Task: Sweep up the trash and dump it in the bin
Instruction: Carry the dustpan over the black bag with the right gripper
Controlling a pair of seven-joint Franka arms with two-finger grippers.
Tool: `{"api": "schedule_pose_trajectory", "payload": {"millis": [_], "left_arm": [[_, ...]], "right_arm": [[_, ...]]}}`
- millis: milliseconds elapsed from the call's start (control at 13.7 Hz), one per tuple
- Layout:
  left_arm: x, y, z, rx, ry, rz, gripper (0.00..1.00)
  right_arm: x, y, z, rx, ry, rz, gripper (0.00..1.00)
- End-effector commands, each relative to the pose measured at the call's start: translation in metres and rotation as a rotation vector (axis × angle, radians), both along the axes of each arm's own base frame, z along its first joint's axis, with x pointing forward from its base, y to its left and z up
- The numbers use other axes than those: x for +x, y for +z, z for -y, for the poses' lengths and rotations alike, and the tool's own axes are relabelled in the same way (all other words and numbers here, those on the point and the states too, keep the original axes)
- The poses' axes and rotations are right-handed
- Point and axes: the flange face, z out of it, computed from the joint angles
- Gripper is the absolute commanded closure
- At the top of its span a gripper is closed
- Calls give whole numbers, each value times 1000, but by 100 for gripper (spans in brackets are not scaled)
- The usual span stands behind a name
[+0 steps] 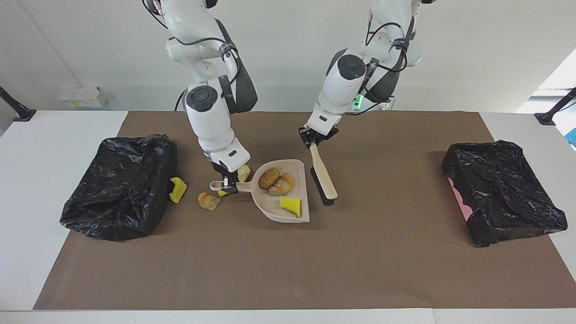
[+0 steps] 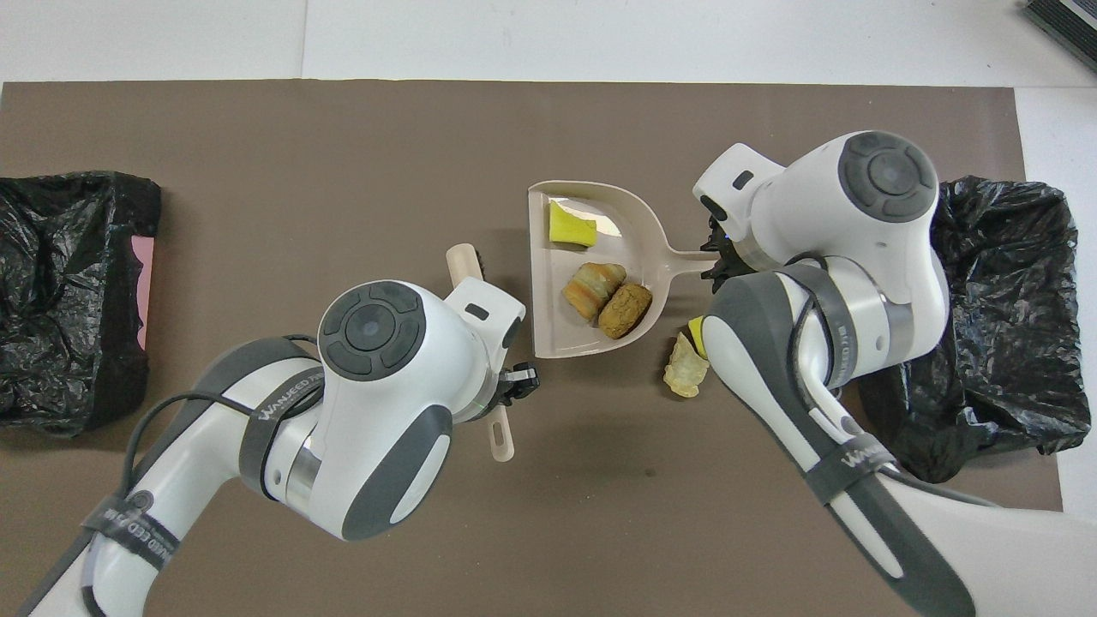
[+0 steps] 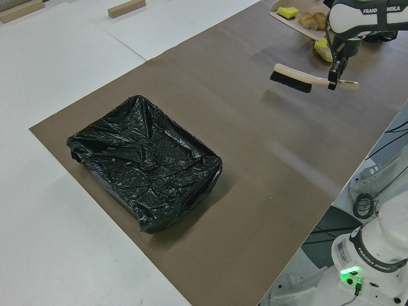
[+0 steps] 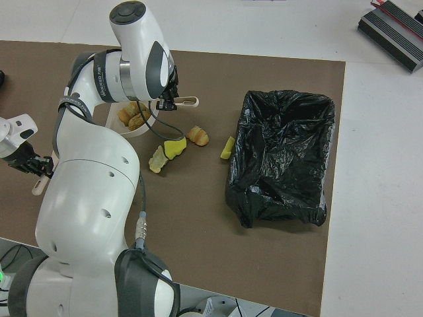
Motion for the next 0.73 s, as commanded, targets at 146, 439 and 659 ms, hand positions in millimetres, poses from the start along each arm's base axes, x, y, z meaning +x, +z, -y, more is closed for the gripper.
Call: {"api": "schedule_pose_trajectory", "payload": {"millis": [146, 439, 659], "left_arm": [[-74, -2, -19, 27, -63, 43, 100], [-128, -23, -12, 59, -40, 59, 100], [-155, -43, -4, 44, -45, 87, 100]], "right_arm": [[-6, 32, 74, -5, 10, -12, 100], [-21, 75, 142, -91, -36, 10, 100], [-31, 94, 191, -145, -50, 19, 100]]}}
